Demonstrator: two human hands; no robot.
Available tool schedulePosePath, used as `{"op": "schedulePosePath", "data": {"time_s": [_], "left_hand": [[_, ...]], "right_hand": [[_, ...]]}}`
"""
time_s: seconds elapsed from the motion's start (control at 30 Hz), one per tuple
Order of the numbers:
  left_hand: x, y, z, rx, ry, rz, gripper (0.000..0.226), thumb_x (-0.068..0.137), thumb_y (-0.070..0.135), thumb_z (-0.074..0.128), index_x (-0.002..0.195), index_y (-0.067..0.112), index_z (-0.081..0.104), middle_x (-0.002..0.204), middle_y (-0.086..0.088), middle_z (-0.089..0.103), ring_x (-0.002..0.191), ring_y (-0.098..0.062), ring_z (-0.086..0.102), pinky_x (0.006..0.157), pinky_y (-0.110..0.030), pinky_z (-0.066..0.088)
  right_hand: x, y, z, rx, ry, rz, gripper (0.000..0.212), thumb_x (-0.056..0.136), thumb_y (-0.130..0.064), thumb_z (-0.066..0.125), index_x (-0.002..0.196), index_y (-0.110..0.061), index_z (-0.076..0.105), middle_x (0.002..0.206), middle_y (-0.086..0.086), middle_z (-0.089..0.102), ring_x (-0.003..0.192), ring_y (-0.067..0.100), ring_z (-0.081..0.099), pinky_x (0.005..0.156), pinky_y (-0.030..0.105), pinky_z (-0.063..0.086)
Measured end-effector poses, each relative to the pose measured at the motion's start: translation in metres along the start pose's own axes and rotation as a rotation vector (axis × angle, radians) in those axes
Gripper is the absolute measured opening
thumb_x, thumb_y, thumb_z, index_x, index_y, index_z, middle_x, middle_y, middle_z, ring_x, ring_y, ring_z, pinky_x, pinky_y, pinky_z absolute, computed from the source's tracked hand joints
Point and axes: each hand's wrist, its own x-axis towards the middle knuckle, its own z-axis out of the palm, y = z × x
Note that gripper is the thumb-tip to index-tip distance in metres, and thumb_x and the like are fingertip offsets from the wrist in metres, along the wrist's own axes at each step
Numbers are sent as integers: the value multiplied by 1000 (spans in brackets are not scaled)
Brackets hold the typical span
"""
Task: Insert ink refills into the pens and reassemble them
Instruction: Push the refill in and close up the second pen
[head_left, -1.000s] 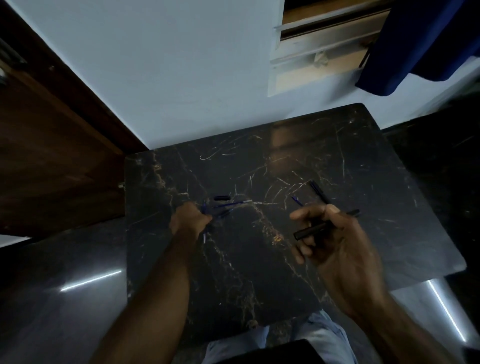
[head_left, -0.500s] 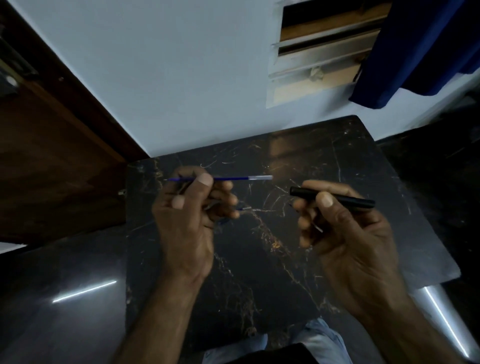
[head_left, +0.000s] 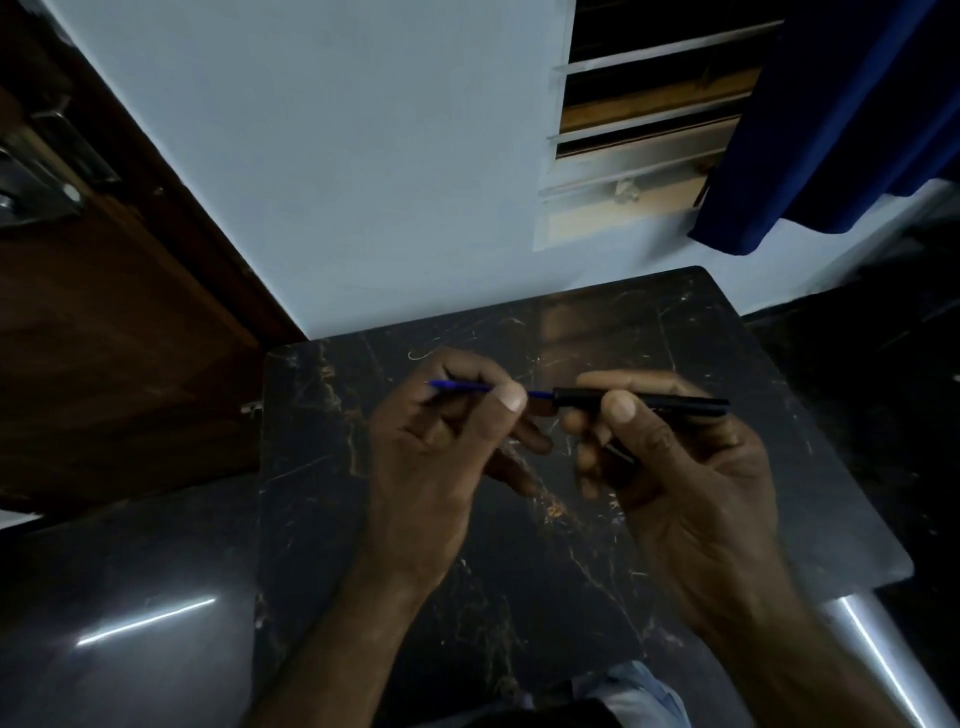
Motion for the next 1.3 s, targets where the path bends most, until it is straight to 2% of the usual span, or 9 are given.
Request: {"op": "schedulePosePath", "data": {"time_s": [0.23, 0.47, 0.63, 0.73, 0.93, 1.0, 1.1, 1.2, 1.3], "left_hand": [[5, 11, -4, 108, -64, -61, 37, 111, 30, 45, 112, 12, 77, 105, -12, 81, 90, -32, 79, 59, -33, 62], [20, 8, -7, 61, -72, -28, 50, 117, 23, 29, 127, -3, 70, 129, -19, 74, 120, -36, 70, 90, -47, 58], [23, -8, -1, -79, -106, -127, 53, 115, 27, 31, 132, -10, 65, 106, -13, 72, 89, -20, 67, 75, -38, 52], [18, -22, 3, -53, -88, -125, 50, 115, 25, 32, 127, -4, 70, 119, -16, 75, 83, -15, 67, 66, -29, 53], [15, -44, -1, 190, -101, -138, 53, 117, 32, 27, 133, 7, 70, 133, -4, 75, 121, -21, 70, 89, -30, 55], [15, -48, -6, 113, -161, -193, 63, 112, 50, 22, 145, 15, 63, 143, -3, 69, 120, -17, 68, 89, -26, 54], [23, -64, -28, -68, -98, -214, 68, 108, 59, 23, 149, 17, 58, 146, -13, 65, 130, -30, 64, 99, -42, 55], [29, -104, -59, 298, 120, -106, 35, 110, 35, 50, 126, 14, 72, 121, -13, 76, 113, -25, 72, 87, -36, 59], [20, -164, -87, 867, 85, -71, 12, 99, 9, 72, 110, 13, 76, 100, 0, 79, 91, -10, 76, 80, -24, 59]], "right_hand": [[4, 8, 8, 116, 52, -12, 13, 92, -7, 64, 104, 0, 63, 79, 15, 72, 62, 21, 64, 51, 30, 52], [17, 14, 25, 175, 8, -20, 8, 93, -7, 66, 98, -3, 71, 81, 16, 73, 63, 20, 66, 52, 29, 53], [23, 27, 21, 181, 6, -9, 13, 97, -10, 64, 100, -6, 76, 87, 18, 76, 69, 21, 70, 55, 29, 55], [25, 37, 15, 152, 30, 0, 16, 100, -11, 62, 101, -7, 77, 90, 19, 77, 73, 23, 72, 59, 30, 57], [29, 54, 2, 143, 65, 69, 19, 101, -11, 61, 108, 3, 72, 92, 22, 76, 77, 26, 74, 63, 31, 59], [29, 56, 1, 217, 60, 122, 19, 100, -13, 63, 104, 1, 74, 88, 19, 76, 74, 24, 73, 62, 29, 58], [30, 54, -4, 362, 65, 224, 16, 96, -19, 66, 95, -7, 76, 86, 13, 76, 71, 19, 72, 61, 25, 57], [28, 45, -19, 453, 85, 282, 17, 93, -23, 68, 93, -7, 73, 85, 11, 75, 70, 16, 71, 60, 23, 57], [25, 36, -34, 438, 113, 300, 17, 95, -21, 62, 93, -6, 70, 84, 10, 75, 68, 15, 71, 58, 22, 57]]}}
